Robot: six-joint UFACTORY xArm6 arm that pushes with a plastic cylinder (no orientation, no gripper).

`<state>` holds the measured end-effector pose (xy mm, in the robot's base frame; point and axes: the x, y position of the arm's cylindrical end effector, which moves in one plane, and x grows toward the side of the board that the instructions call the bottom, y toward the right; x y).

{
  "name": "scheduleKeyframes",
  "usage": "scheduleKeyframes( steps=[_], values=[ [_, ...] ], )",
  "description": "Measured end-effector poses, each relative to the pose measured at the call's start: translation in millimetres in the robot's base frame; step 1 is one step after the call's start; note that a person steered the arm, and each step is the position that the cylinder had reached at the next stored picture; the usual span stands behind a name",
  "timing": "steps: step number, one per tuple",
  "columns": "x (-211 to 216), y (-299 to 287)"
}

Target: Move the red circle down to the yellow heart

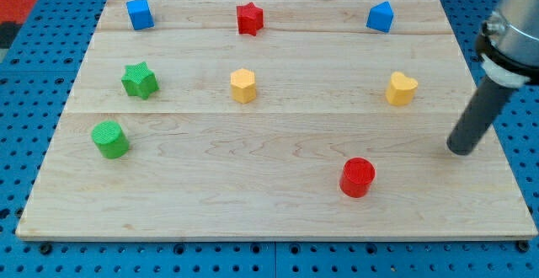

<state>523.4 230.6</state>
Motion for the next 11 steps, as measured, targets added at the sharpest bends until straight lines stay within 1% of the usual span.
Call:
scheduleKeyframes(
  steps=[1,2,3,4,5,6,7,8,9,10,11],
  values=[
    [39,-13],
    [40,-14],
    [45,-38],
    [81,-116],
    [65,-173],
    [36,-160],
    [28,-88],
    [27,-103],
    [-1,-155],
    [-27,-187],
    [-30,-204]
  ],
)
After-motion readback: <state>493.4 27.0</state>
